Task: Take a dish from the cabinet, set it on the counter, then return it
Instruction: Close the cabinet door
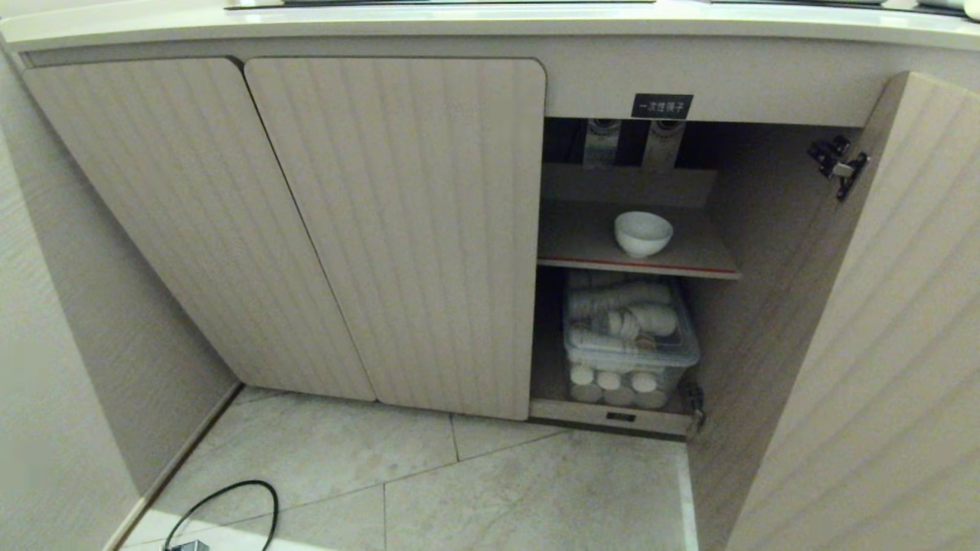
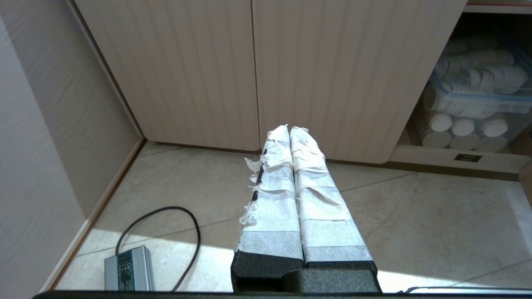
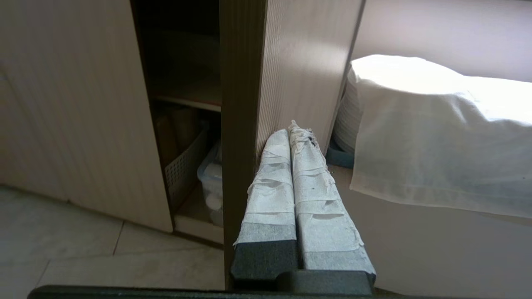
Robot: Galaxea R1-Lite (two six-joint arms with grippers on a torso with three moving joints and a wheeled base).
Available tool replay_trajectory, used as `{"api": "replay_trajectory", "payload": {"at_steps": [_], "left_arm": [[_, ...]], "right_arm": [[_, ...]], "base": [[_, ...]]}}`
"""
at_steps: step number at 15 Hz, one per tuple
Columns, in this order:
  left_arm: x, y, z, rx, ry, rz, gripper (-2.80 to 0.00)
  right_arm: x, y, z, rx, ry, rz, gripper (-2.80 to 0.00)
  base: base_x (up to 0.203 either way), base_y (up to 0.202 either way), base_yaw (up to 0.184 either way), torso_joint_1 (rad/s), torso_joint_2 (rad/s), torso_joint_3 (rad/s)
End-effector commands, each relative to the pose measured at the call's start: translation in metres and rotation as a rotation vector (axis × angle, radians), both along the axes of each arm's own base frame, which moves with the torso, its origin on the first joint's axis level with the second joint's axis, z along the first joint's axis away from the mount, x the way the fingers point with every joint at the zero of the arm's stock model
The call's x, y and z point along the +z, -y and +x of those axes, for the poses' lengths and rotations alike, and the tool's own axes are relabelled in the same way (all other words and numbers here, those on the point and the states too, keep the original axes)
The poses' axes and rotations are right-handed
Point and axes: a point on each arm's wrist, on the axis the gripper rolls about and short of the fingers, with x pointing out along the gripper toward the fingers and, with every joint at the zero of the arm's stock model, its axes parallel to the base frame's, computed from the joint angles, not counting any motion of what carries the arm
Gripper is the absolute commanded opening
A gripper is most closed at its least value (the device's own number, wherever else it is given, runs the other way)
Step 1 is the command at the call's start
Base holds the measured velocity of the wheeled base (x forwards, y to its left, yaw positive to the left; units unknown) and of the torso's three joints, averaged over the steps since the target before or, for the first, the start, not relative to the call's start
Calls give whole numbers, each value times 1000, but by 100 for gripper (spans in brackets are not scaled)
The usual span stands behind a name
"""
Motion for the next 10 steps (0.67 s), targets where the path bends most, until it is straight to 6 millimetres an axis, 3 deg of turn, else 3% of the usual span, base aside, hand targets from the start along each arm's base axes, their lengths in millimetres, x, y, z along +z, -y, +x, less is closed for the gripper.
{"api": "replay_trajectory", "payload": {"at_steps": [1, 6, 10], "left_arm": [[0, 0, 0, 0, 0, 0, -280], [0, 0, 0, 0, 0, 0, -280], [0, 0, 0, 0, 1, 0, -280]], "right_arm": [[2, 0, 0, 7, -2, -3, -280], [5, -3, 4, 4, -41, -69, -280], [18, -9, 13, 2, -67, -103, -280]], "base": [[0, 0, 0, 0, 0, 0], [0, 0, 0, 0, 0, 0], [0, 0, 0, 0, 0, 0]]}}
